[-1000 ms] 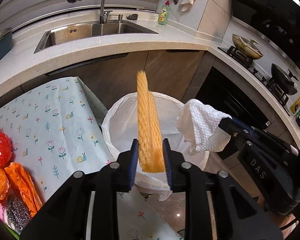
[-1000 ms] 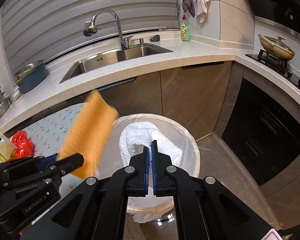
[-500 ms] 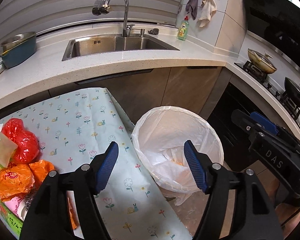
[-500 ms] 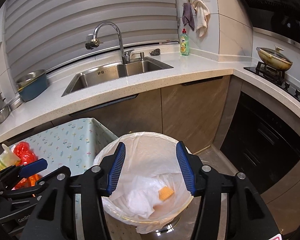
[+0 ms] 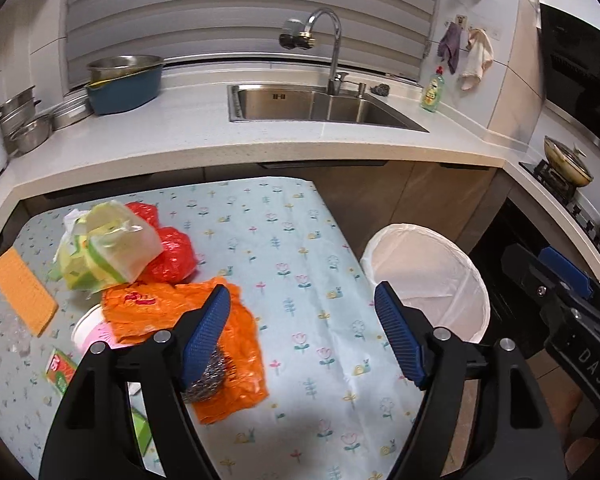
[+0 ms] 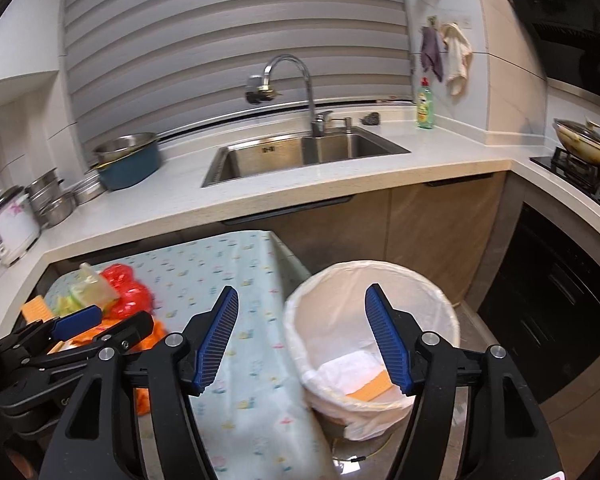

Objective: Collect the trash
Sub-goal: 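Move both tools back over the trash pile on the table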

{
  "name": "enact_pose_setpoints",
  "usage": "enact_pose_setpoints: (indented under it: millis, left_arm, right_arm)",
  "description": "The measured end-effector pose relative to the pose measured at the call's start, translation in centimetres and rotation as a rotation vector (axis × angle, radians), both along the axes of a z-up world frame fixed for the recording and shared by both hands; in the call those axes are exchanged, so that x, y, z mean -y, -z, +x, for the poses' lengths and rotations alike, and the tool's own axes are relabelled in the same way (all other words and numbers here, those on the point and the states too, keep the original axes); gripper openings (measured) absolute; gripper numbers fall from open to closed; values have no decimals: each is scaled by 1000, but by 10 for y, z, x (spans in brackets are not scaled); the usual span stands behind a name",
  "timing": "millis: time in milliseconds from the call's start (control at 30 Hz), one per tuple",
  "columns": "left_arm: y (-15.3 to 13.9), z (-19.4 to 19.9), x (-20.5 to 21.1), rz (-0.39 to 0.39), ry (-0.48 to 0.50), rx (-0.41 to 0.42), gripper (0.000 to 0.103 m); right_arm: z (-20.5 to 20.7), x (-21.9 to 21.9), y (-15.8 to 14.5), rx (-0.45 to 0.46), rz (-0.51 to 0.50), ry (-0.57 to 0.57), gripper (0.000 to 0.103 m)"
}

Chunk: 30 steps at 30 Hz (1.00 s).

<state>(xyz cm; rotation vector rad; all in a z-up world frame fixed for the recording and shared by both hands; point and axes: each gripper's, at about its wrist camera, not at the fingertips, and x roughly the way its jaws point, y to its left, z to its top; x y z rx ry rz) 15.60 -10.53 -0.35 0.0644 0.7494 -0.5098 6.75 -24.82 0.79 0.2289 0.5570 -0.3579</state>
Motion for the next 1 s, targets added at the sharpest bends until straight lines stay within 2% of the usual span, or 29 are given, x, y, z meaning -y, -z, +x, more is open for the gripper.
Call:
enact_pose_setpoints:
  millis: [133, 267, 600, 1000]
  left_arm:
    - [-3, 3, -41, -1, -79, -2, 75]
    - [-2, 7, -81, 6, -151, -7, 75]
    - [10, 17, -165, 12, -280, -32, 79]
    - [27, 43, -241, -8, -393, -74, 83]
  right_arm:
    - [5, -34, -2, 0, 2, -59, 64]
    - [13, -67, 0, -10, 10, -113, 64]
    - [34, -137, 9, -32, 20, -216, 64]
    - [72, -172, 17, -58, 52, -257, 64]
